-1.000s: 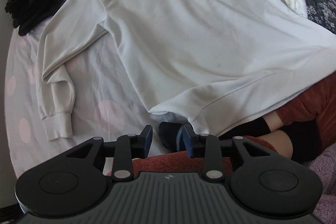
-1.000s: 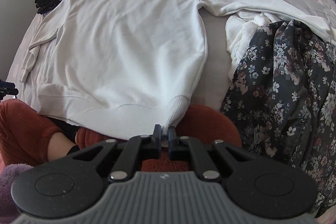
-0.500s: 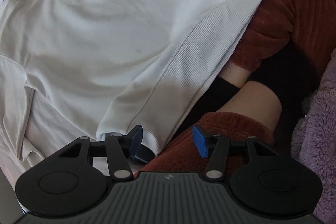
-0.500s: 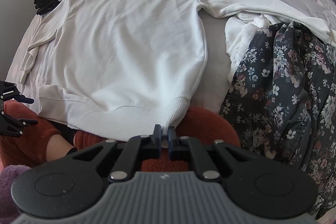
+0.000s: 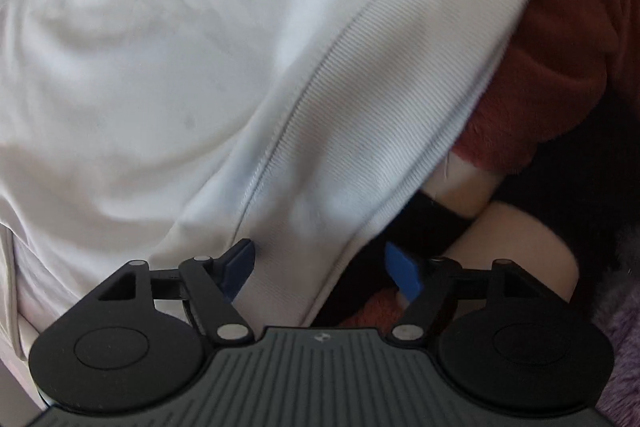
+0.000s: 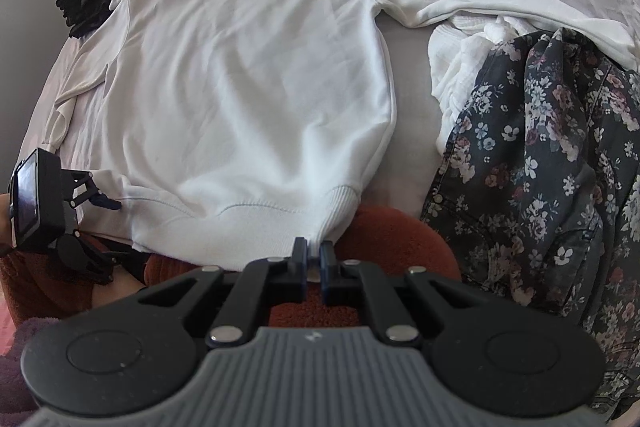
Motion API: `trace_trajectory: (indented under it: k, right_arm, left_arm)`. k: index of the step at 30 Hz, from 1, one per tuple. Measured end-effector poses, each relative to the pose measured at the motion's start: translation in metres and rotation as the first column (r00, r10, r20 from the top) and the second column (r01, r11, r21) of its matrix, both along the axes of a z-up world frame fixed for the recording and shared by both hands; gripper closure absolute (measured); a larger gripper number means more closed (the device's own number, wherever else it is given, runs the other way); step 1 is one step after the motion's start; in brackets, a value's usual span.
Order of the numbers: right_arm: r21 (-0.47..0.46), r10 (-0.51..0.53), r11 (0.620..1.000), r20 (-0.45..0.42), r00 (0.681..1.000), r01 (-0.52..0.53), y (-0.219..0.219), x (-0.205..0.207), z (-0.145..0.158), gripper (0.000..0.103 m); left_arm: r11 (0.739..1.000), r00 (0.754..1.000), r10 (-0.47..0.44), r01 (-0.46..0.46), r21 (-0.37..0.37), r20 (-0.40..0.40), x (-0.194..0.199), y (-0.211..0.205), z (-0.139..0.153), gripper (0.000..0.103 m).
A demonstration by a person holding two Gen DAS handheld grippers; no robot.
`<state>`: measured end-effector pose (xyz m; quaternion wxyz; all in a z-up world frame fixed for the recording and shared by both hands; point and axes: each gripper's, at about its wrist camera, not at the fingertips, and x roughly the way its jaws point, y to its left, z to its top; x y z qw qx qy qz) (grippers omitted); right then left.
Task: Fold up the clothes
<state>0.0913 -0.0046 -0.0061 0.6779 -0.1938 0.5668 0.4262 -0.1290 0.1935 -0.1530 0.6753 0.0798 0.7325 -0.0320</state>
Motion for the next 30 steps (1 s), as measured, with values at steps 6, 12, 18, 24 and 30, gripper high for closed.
trace_trajectory:
  k: [6, 12, 18, 24, 30]
  right_arm:
    - [0.006, -0.001, 1.000, -0.013, 1.000, 0.001, 0.000, 0.001, -0.003, 0.096]
    - [0.011, -0.001, 1.000, -0.011, 1.000, 0.002, 0.000, 0.001, -0.002, 0.096]
    - [0.016, -0.007, 1.000, -0.011, 1.000, 0.007, -0.001, 0.000, -0.002, 0.096]
    - [0.020, -0.008, 1.000, -0.009, 1.000, 0.008, 0.000, 0.000, 0.000, 0.096]
    - [0.017, -0.007, 1.000, -0.009, 1.000, 0.008, 0.000, 0.000, -0.001, 0.096]
  left_arm:
    - [0.994, 0.994, 0.107, -0.106, -0.028, 0.021, 0.000, 0.013, -0.004, 0.050]
    - [0.993, 0.993, 0.114, -0.114, -0.012, 0.024, -0.009, 0.009, -0.003, 0.099]
    - [0.996, 0.995, 0.083, -0.084, 0.012, 0.063, -0.024, 0.019, 0.025, 0.103]
    - [0.999, 1.000, 0.014, -0.014, 0.052, 0.003, -0.037, 0.031, 0.045, 0.056]
    - [0.988, 0.987, 0.150, -0.147, 0.051, -0.059, -0.028, 0.060, 0.046, 0.048]
